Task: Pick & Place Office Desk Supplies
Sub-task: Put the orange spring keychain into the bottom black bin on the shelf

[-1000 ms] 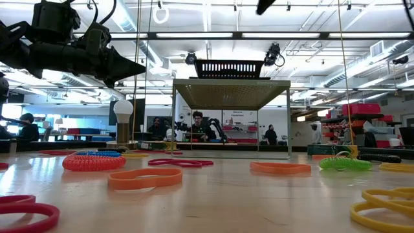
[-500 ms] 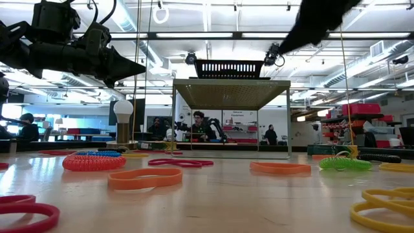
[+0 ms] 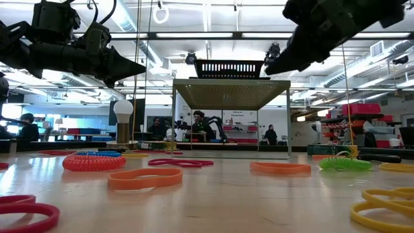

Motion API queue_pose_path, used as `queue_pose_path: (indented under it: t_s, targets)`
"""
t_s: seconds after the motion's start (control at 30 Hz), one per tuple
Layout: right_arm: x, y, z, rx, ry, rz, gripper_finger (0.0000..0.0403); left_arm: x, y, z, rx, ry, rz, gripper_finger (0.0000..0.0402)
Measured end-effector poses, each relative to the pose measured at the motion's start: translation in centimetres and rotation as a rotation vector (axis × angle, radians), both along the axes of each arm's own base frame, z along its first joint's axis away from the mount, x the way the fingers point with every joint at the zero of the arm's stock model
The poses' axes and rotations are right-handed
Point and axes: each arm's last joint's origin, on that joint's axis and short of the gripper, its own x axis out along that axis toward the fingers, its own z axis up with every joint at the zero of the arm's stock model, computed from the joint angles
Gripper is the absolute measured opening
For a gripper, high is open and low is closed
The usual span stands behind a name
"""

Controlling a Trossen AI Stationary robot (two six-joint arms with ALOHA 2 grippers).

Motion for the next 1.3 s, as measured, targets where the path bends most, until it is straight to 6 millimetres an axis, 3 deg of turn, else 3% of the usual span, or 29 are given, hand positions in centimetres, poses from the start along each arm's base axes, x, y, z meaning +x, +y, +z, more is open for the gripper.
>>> queue_pose_path:
  t_s: [0.27, 0.7, 0.83, 1.1, 1.3]
  targets:
    - [-0.1, 0.0, 0.4, -0.013, -0.004, 0.168, 0.0005, 0.0, 0.0, 0.0, 0.000, 0.000, 0.000, 0.0009]
    - [-0.6, 0.1, -0.4, 0.022, 0.088, 0.148, 0.0005, 0.0, 0.0, 0.4, 0.009, -0.040, 0.003, 0.0009]
    - [-0.6, 0.1, -0.4, 0.037, 0.088, 0.138, 0.0006, 0.0, -0.2, 0.7, -0.072, -0.094, -0.057, 0.0009]
    - [-0.5, 0.0, -0.3, 0.038, 0.079, 0.129, 0.0006, 0.0, -0.4, 1.2, -0.066, -0.146, -0.138, 0.0009]
    - [-0.4, -0.4, -0.3, -0.003, 0.071, 0.103, 0.0007, 0.2, -0.4, 2.0, -0.218, -0.235, -0.172, 0.0009]
